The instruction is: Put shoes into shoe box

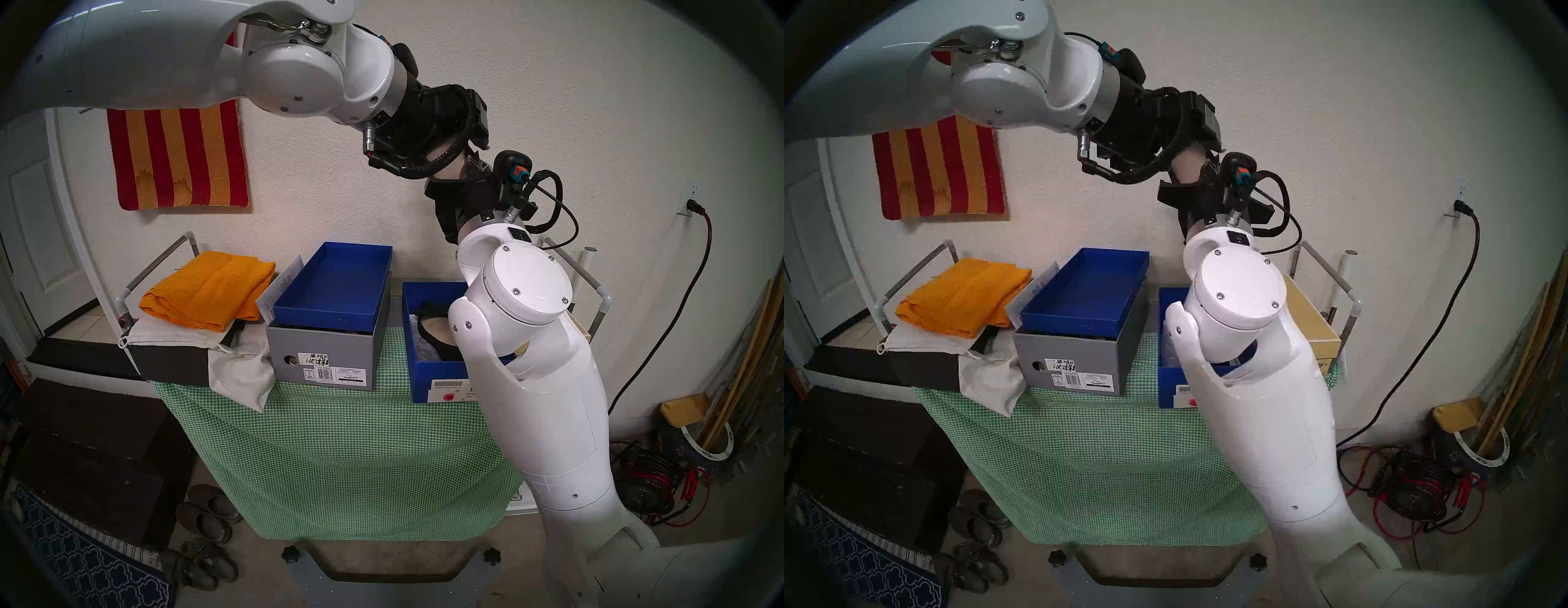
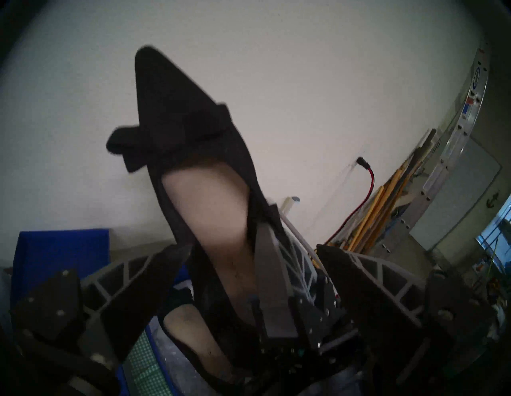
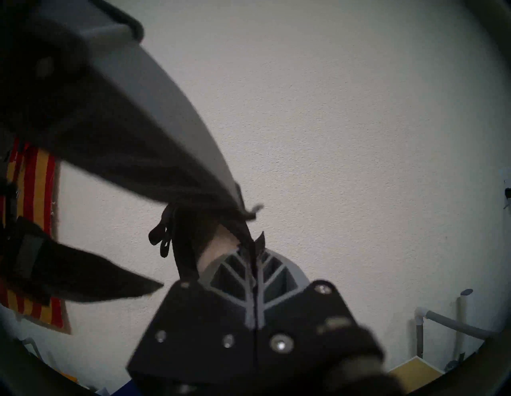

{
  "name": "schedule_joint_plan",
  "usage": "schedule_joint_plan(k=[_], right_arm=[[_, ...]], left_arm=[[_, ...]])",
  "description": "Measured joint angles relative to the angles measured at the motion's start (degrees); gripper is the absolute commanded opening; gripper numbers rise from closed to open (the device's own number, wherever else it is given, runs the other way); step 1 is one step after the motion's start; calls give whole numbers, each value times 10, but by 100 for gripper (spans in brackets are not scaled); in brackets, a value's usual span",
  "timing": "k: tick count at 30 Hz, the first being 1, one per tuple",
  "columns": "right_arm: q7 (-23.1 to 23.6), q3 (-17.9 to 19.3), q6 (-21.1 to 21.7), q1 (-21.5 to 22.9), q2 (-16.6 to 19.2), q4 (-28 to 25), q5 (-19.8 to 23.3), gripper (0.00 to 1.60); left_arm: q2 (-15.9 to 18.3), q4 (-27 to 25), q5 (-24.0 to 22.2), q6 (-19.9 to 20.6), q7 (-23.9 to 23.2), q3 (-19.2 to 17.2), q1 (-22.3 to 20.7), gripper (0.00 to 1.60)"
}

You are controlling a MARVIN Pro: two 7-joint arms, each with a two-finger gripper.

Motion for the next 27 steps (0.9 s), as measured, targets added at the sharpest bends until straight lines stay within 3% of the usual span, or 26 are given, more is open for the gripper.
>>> schedule_joint_plan(k=[4, 8, 18, 27], right_arm=[[-23, -1, -4, 8, -10, 12, -14, 0], [-45, -6, -5, 16, -18, 21, -30, 0], [-78, -19, 5, 12, -31, 2, -46, 0], [-104, -18, 62, -20, -37, -58, -37, 0]], left_arm=[[7, 8, -5, 35, -9, 6, -8, 160], [25, 13, -7, 24, -4, 9, -17, 160], [65, 0, 39, -83, 80, 35, -46, 160], [86, -41, 112, -176, 157, 75, -54, 160]])
